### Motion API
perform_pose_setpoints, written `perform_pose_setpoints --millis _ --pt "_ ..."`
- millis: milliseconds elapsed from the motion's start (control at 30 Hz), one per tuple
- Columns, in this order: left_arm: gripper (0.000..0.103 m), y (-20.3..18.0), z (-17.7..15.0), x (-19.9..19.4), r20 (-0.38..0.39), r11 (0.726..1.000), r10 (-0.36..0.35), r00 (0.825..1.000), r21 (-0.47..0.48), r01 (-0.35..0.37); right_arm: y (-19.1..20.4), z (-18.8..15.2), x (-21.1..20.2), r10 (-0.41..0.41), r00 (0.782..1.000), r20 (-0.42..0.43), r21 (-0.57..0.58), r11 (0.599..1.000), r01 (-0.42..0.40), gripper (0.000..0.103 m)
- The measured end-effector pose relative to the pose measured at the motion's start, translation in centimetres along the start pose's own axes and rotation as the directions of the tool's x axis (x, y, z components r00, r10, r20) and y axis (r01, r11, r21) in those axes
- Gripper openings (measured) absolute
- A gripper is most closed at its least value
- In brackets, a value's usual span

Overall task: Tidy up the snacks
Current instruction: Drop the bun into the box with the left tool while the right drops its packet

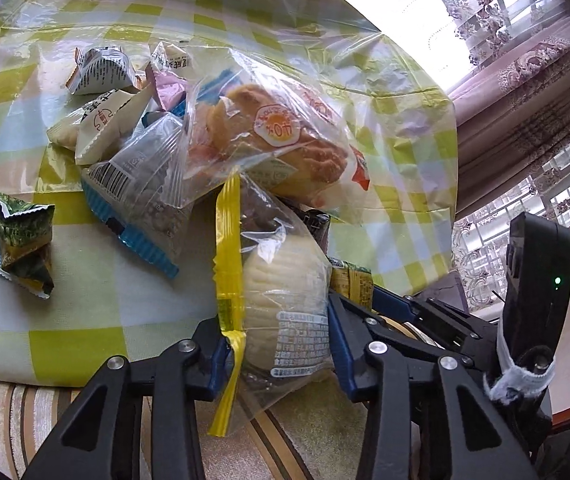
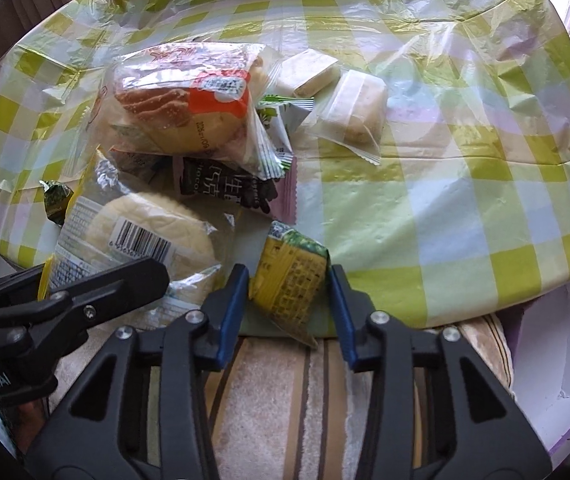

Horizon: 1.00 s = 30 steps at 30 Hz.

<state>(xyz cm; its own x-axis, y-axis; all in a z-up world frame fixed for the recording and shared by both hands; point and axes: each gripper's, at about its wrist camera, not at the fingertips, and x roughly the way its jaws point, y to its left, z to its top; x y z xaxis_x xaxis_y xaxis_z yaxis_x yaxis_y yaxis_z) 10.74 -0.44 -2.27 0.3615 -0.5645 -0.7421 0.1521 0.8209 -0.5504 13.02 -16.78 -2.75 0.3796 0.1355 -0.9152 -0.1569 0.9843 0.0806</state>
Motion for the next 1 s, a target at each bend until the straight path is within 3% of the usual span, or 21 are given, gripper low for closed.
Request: perform_pose_setpoints --millis 567,1000 --pt "0.039 -3.2 -1.2 -1.8 0.063 1.0 -0.029 0.998 0.004 0.028 -2.7 -1.9 -4.5 -0.025 0.995 0.101 0.057 0.998 0.02 0.038" --pt "0.039 -11.9 -1.8 1.6 -0.009 0.984 -0.112 0.994 0.137 0.112 -11.3 -4.2 -9.6 -0.196 0.967 0.16 0.213 0.964 0.16 0.038"
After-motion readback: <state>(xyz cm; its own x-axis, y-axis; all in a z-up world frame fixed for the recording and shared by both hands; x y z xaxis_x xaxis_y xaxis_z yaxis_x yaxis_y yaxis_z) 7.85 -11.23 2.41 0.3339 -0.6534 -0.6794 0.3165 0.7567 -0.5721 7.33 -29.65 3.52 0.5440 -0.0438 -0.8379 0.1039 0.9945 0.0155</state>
